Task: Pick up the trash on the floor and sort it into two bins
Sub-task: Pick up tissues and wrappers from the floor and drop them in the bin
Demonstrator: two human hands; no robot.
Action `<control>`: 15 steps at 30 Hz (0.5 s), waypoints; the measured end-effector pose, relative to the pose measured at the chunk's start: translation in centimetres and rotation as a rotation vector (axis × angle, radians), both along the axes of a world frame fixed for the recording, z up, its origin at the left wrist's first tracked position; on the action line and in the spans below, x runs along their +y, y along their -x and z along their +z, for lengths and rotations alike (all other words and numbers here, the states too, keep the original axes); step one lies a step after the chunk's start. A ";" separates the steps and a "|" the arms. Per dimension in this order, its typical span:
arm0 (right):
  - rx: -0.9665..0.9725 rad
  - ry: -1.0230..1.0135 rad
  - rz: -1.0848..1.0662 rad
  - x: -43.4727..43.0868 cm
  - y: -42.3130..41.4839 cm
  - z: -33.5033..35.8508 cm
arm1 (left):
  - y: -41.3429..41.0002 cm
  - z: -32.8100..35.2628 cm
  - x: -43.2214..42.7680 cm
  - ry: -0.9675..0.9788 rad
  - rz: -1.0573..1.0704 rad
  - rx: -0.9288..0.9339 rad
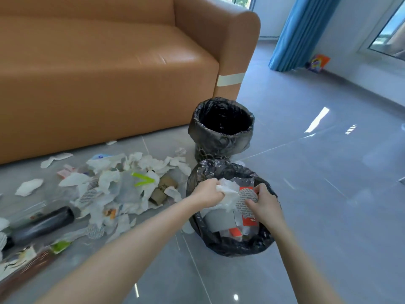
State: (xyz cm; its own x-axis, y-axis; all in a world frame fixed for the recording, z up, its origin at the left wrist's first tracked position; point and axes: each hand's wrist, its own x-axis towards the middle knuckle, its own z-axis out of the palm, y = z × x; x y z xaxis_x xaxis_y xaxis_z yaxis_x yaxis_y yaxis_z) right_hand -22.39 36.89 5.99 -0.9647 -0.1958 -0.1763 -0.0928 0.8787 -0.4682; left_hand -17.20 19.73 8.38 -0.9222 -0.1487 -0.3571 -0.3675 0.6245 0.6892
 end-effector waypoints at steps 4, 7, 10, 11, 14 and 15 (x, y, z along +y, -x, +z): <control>-0.047 -0.013 -0.075 1.0 0.2 -1.5 | -0.4 -1.7 0.7 0.016 -0.023 0.001; 0.154 0.042 -0.101 0.9 -0.1 -0.9 | -0.6 -2.5 0.8 0.006 -0.040 0.026; 0.340 0.340 -0.011 0.2 -0.7 0.6 | -0.7 -3.3 0.6 -0.016 -0.029 0.055; 0.310 0.405 0.053 0.0 -0.8 1.0 | -0.7 -3.4 0.5 -0.025 -0.018 0.065; 0.054 0.357 0.270 -0.5 -1.2 1.4 | -0.9 -3.5 0.4 -0.074 0.020 0.085; 0.002 0.311 0.311 -0.7 -1.2 1.2 | -1.0 -3.5 0.4 -0.094 0.029 0.081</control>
